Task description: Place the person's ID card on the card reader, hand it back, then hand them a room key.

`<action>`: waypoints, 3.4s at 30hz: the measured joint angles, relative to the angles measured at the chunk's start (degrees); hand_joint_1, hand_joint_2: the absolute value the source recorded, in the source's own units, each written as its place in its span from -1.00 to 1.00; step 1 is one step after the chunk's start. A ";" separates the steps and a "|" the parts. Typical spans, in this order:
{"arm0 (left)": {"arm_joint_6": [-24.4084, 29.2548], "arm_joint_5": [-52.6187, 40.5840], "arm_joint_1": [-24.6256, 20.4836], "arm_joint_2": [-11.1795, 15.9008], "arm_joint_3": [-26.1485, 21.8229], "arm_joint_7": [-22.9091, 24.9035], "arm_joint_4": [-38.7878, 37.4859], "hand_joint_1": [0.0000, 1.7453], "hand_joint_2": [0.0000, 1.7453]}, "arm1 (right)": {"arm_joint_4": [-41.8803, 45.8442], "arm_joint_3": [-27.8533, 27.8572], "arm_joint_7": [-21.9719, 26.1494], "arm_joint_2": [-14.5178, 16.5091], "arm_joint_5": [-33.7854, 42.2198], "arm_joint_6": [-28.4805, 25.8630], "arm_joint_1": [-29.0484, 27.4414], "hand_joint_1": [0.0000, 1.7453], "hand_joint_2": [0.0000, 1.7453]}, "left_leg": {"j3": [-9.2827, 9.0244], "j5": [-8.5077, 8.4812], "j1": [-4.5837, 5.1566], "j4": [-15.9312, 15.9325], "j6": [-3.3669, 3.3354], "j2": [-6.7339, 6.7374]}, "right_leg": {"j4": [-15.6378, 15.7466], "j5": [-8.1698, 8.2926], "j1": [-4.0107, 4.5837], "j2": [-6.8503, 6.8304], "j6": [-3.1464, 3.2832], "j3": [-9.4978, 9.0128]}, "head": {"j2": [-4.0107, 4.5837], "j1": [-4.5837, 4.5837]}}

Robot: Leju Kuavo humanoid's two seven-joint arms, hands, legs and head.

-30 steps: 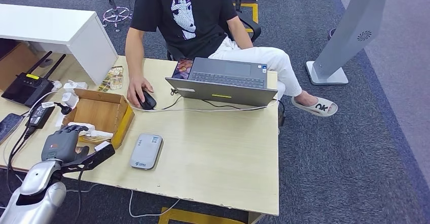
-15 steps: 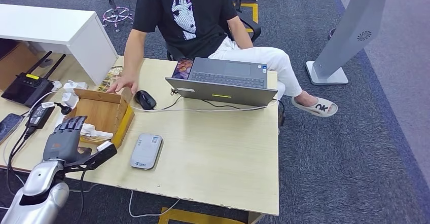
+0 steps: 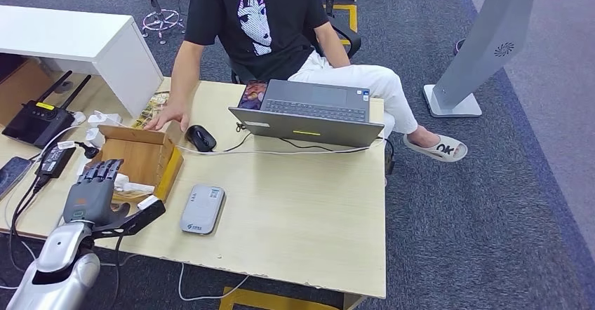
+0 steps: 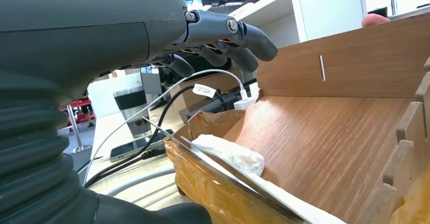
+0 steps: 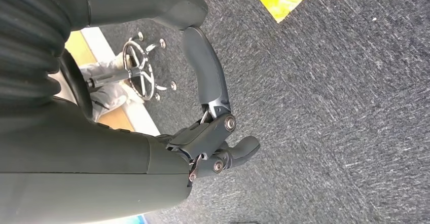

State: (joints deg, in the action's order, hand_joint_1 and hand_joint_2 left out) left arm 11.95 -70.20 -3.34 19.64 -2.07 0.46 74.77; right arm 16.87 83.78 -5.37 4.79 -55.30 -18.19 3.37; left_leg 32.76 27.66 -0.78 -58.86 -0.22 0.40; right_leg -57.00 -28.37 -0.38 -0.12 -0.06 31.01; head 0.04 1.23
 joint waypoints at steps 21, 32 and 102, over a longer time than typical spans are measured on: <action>0.01 -0.20 -0.08 -0.65 0.45 -0.13 -0.02 0.93 1.00 | 0.00 -0.86 -0.37 -0.21 -1.11 0.04 -0.01 -1.00 1.00 | 0.00 0.00 0.00 0.00 0.00 0.00 | 0.00 0.00 0.00 0.00 0.00 0.00 | 0.00 -0.01; 1.55 0.25 -0.22 -0.67 0.54 -0.02 -0.01 0.90 1.00 | 0.00 -0.92 -0.40 -0.32 -1.63 0.22 -0.01 -1.00 1.00 | 0.00 0.00 0.00 0.00 0.00 0.00 | 0.00 0.00 0.00 0.00 0.00 0.00 | 0.00 -0.01; 12.56 39.36 19.73 -20.81 -24.26 -34.41 32.42 -1.00 1.00 | 0.11 1.73 -1.32 2.28 2.45 -2.64 -0.76 -1.00 1.00 | 0.01 0.33 0.07 0.01 -0.12 0.13 | 0.08 -0.20 -0.06 0.06 -0.18 0.07 | 0.00 -0.01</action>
State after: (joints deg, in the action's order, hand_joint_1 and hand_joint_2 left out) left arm 24.51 -30.85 16.38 -1.17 -26.33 -33.95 107.19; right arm 16.99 85.51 -6.69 7.07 -52.86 -20.83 2.60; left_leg 32.76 27.99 -0.72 -58.84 -0.35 0.54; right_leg -56.92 -28.58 -0.44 -0.06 -0.24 31.08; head 0.04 1.22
